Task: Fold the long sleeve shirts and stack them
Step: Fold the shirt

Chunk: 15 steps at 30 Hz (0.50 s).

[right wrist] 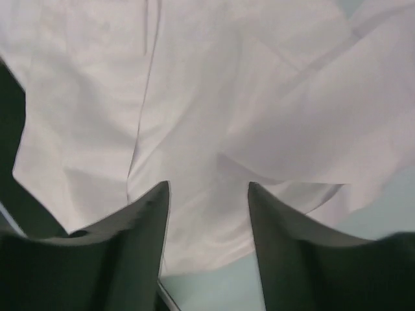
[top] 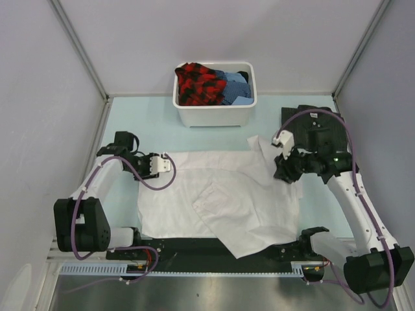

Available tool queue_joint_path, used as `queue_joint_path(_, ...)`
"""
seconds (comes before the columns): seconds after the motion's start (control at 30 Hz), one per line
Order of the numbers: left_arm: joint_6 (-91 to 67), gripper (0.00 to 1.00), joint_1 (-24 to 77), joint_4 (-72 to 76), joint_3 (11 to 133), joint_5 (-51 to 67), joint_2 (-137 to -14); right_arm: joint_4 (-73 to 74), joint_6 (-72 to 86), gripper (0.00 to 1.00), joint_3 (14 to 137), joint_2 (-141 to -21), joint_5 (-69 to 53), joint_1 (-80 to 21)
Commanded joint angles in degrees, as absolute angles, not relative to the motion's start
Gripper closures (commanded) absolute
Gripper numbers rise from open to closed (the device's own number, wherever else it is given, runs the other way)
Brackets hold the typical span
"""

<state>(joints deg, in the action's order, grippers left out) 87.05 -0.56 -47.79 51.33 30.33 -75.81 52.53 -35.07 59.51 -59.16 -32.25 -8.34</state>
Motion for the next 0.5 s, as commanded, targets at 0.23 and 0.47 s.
queue_joint_path(0.23,69.3,0.31,-3.5,-50.6,65.2,38.0,-84.3,51.0,-28.8,0.21,67.1,-71.5,-30.6,-1.9)
queue_joint_path(0.47,54.1,0.16,-3.5,-41.9,68.1,41.4,-87.3,37.5,-16.4,0.24,77.1,-90.3,-27.5,1.9)
